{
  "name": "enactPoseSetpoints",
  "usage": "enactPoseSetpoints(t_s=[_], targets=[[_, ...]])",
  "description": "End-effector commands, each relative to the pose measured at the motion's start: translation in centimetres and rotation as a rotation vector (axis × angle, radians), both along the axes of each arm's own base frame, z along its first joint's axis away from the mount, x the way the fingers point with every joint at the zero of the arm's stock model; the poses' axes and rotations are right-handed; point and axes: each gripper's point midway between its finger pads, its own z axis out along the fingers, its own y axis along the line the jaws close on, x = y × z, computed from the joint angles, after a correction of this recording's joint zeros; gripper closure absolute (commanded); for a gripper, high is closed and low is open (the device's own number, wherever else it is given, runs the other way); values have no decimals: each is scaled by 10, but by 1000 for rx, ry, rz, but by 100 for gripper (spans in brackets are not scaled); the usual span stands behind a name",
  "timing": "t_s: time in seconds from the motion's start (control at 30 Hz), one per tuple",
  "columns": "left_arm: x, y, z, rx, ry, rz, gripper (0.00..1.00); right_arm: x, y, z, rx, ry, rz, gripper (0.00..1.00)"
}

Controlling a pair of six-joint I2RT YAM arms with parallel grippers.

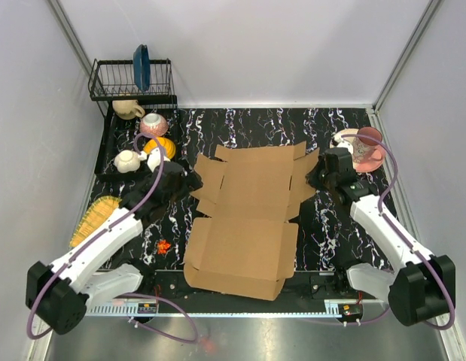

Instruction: Fold the paper box

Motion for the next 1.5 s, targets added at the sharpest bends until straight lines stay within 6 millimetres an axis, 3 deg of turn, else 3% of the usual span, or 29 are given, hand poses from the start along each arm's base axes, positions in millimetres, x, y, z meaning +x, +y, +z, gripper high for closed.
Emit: enactPoseSetpoints(t_s=[0.0,0.2,0.23,0.27,0.53,0.73,0.83,0.9,0.93,1.0,1.1,1.13,1.2,1.23,1.27,1.3,1.33,1.37,1.4,1.43,1.47], targets=[[21,-5,-2,-11,8,-16,1,-7,-7,-7,67,-20,-99,100],[59,-18,-14,-14,15,-97,1,-22,-19,-39,-13,50,-93,100],[68,-20,-6,7,-3,-113,1,-24,-20,-39,-21,45,-93,100],[74,-20,-16,28,23,-120,1,-26,-23,-42,-32,49,-96,100],[113,-29,-29,45,-12,-213,3,-31,-30,-39,-61,33,-99,100],[121,-22,-58,125,72,-240,3,-34,-32,-32,-56,20,-107,98],[121,-22,-69,119,101,-249,3,-36,-34,-25,-60,10,-113,70],[120,-23,-74,108,111,-249,4,-36,-35,-16,-62,0,-116,41],[120,-23,-77,106,119,-247,4,-36,-37,-10,-60,-14,-126,34],[120,-23,-76,100,118,-243,4,-35,-38,7,-54,-40,-134,20],[121,-22,-62,89,87,-224,4,-32,-36,41,-32,-105,-132,14],[121,-20,-50,86,58,-211,4,-31,-28,50,5,-126,-97,14],[122,-21,-31,55,12,-192,3,-23,-9,71,81,-199,-24,17],[124,-25,-12,21,-42,-202,3,-24,13,72,156,-193,73,29],[125,-30,-1,-6,-69,-218,3,-24,26,64,198,-184,127,47],[127,-37,13,-34,-106,-244,2,-16,41,74,252,-241,188,65],[128,-51,26,-83,-144,-308,3,-15,59,58,320,-176,243,93],[129,-58,32,-103,-153,-337,3,-11,67,51,348,-170,262,100],[134,-66,48,-125,-186,-367,5,-9,73,41,367,-138,273,100],[136,-75,43,-142,-161,-407,7,-7,82,19,371,-71,293,100],[139,-80,44,-149,-156,-421,18,-8,84,6,371,-36,299,100]])
